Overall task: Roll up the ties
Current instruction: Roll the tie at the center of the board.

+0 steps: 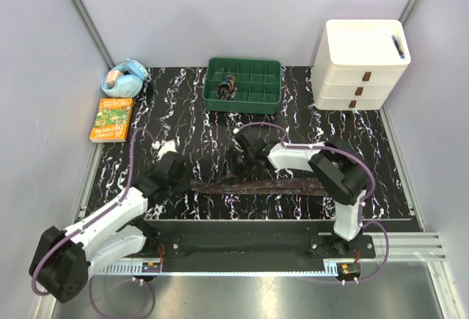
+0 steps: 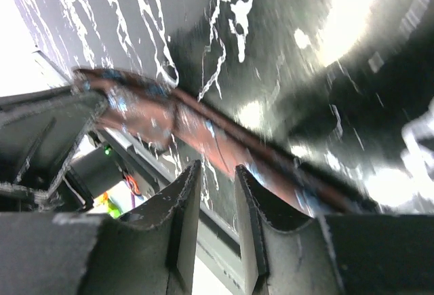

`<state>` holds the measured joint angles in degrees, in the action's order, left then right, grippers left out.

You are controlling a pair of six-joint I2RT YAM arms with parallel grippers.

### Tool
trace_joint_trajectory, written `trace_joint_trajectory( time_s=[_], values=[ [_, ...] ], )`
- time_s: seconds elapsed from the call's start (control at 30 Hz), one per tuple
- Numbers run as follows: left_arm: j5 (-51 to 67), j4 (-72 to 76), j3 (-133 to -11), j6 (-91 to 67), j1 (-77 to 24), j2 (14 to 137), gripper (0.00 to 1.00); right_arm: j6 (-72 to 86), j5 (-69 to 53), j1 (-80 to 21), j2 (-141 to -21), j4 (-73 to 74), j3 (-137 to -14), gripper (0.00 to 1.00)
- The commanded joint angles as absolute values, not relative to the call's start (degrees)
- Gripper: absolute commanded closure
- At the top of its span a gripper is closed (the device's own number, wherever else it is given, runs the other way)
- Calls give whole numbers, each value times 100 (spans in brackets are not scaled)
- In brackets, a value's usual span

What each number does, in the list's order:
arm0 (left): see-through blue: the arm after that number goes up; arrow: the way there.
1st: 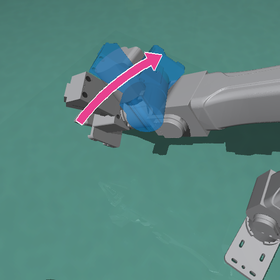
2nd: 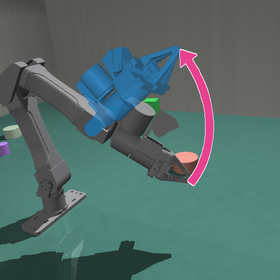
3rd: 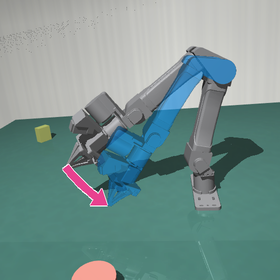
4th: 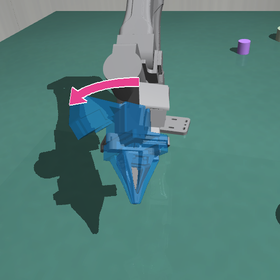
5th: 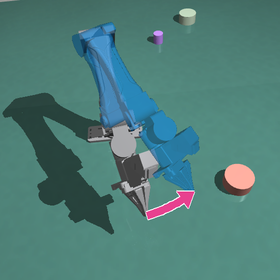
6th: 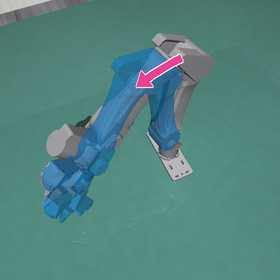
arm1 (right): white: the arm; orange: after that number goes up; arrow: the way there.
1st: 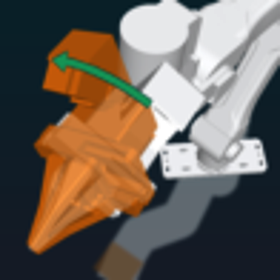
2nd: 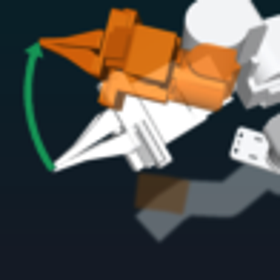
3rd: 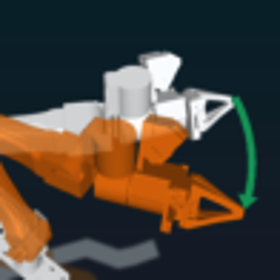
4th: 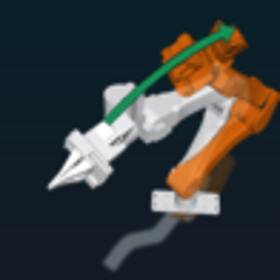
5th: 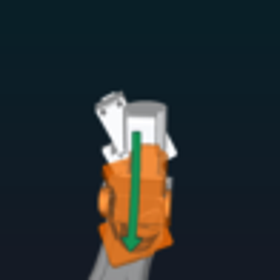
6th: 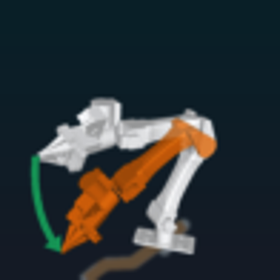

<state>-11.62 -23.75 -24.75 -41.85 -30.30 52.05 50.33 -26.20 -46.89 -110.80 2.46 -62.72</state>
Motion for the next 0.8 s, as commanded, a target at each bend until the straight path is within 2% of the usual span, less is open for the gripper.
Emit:
trace_joint_trajectory(
  time_s=[0.0, 0.23, 0.77],
  values=[
    [-2591, -2934, -3189, -4210, -3725, 5527, 100, 4869, -2277, -4579, -10293, 615, -5977, 66],
    [-4005, -3620, -4120, -4456, -4911, 6458, 100, 4834, -2171, -4360, -9572, 685, -5345, 66],
    [-5941, -5570, -5923, -4887, -6389, 9236, 100, 4553, -2487, -3270, -8886, 685, -4456, 67]
  ],
)
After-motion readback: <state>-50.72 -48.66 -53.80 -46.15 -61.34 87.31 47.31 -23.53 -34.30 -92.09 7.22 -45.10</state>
